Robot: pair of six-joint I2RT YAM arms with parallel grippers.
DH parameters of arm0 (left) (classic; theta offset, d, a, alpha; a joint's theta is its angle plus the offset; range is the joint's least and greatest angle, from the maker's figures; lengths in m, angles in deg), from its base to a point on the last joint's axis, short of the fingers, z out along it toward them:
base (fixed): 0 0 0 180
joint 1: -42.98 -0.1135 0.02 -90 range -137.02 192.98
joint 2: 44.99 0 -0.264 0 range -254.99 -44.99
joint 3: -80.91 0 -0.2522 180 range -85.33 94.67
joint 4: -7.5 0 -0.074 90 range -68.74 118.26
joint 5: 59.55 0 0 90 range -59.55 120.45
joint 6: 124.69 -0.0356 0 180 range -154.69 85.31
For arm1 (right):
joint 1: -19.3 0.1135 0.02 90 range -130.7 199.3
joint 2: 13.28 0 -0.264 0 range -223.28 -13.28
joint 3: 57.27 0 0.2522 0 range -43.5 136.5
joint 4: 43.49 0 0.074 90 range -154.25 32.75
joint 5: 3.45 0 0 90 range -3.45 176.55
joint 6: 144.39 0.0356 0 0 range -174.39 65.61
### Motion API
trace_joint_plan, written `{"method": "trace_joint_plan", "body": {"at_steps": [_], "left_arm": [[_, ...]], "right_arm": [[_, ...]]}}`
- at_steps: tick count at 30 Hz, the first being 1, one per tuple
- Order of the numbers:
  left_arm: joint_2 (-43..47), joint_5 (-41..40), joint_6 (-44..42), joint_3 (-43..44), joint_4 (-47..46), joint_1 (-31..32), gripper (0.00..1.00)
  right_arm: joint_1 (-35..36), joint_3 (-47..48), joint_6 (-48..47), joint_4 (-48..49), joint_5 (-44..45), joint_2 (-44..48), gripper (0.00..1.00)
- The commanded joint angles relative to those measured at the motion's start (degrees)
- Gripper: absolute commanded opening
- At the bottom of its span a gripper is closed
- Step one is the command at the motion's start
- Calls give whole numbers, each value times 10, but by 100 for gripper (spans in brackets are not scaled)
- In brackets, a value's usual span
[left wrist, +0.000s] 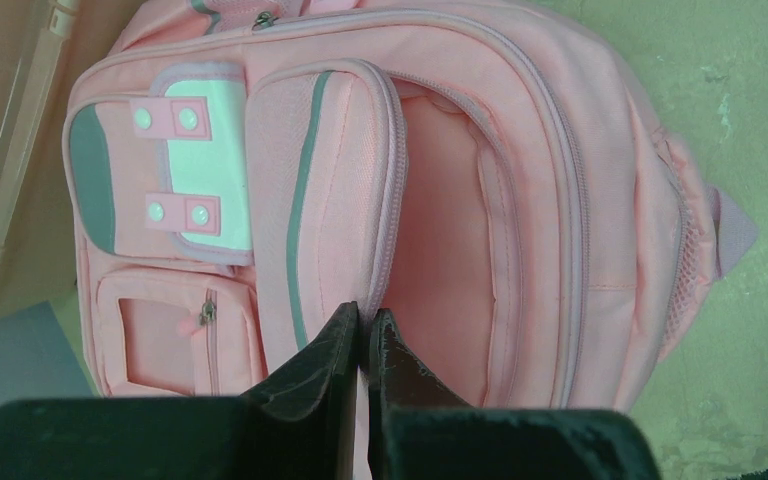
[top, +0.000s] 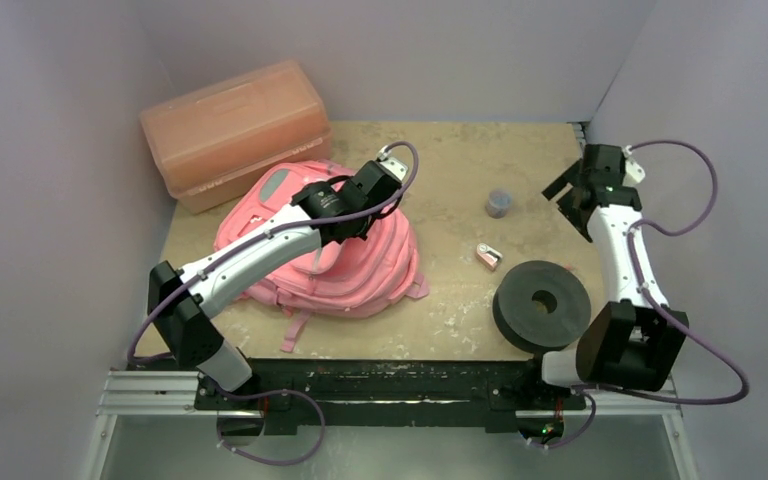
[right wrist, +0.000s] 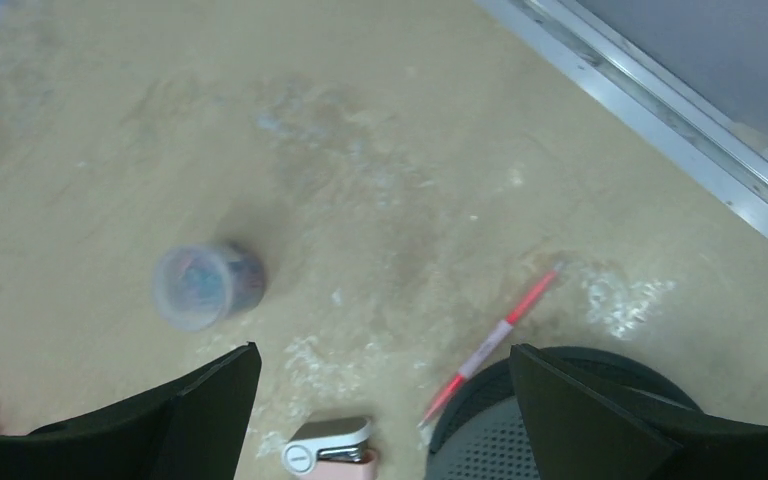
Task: Pack the student bag
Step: Pick up the stationery from the center of the board.
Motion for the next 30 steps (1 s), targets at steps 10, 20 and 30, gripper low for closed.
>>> {"method": "trace_joint_plan", "body": {"at_steps": [10, 20, 30], "left_arm": [[-5, 86, 20, 46, 7, 3, 0], [-3, 154, 36, 56, 11, -20, 0], [-6, 163, 37, 56, 11, -26, 0]], "right_arm": [[-157, -65, 18, -40, -129, -113, 99], [-156, -88, 37, -48, -157, -165, 88], [-149, -63, 26, 9, -239, -230, 81]]}}
